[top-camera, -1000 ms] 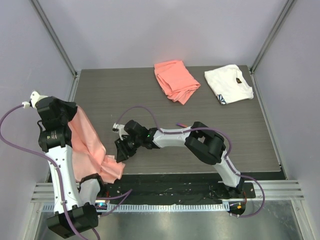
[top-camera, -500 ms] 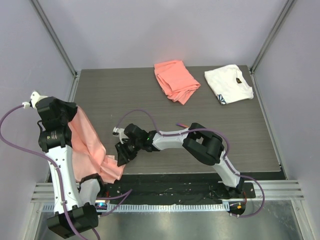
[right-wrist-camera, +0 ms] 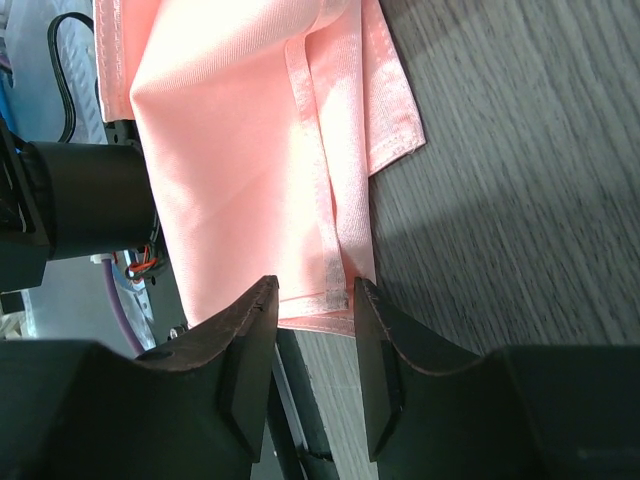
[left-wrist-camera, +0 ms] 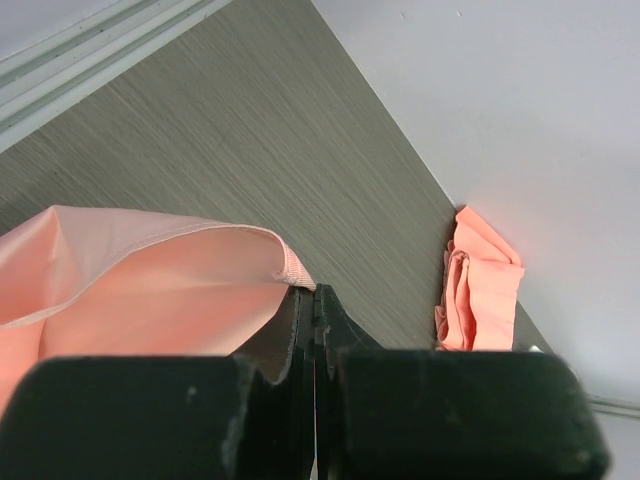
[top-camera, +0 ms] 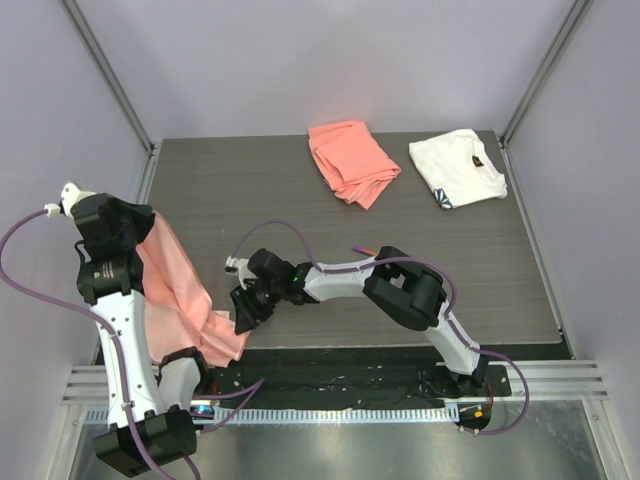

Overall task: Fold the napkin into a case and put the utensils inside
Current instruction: Fold and flatten the napkin at the center of the board.

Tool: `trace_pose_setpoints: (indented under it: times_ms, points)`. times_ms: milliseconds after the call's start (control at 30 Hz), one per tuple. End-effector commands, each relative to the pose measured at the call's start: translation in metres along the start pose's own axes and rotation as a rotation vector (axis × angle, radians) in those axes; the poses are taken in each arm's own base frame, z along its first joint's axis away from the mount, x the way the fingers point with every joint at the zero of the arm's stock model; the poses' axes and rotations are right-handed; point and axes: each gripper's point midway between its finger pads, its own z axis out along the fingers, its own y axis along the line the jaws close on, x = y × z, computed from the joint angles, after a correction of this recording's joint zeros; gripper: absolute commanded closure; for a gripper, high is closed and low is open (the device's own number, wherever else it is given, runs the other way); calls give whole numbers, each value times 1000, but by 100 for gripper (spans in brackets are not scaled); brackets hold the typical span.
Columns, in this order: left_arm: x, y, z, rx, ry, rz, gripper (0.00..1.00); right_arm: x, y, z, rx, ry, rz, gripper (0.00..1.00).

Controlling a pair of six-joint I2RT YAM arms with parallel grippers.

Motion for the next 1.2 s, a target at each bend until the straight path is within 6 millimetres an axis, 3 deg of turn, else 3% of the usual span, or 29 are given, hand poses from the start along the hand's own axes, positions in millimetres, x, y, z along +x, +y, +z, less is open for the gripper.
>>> trace_pose_setpoints:
  times_ms: [0, 167, 333, 600, 667, 733, 833, 967, 1067, 1167]
  points:
    - [-11, -11, -6, 38, -35, 21, 100, 10, -11, -3, 66, 14, -38, 57]
    - [-13, -12, -10, 39, -44, 24, 100, 23, -18, -4, 113, 35, -60, 56]
    - [-9, -9, -10, 33, -37, 21, 100, 34, -16, 5, 151, 72, -94, 61]
    - [-10, -9, -15, 38, -45, 20, 100, 28, -24, 2, 229, 48, -93, 92]
    - [-10, -10, -16, 40, -45, 23, 100, 19, -15, -5, 243, 22, -108, 99]
    - [-13, -5, -17, 17, -62, 20, 100, 6, -17, -16, 302, -12, -110, 99]
    - [-18, -1, -20, -9, -87, 14, 100, -24, -2, -43, 360, -81, -156, 99]
    - [-30, 6, -28, -70, -141, -2, 100, -66, 18, -92, 453, -191, -240, 99]
    - [-40, 2, -36, -66, -175, -12, 100, -85, 16, -124, 570, -251, -294, 99]
    - [-50, -5, -41, -57, -194, -20, 100, -105, 26, -159, 613, -332, -327, 99]
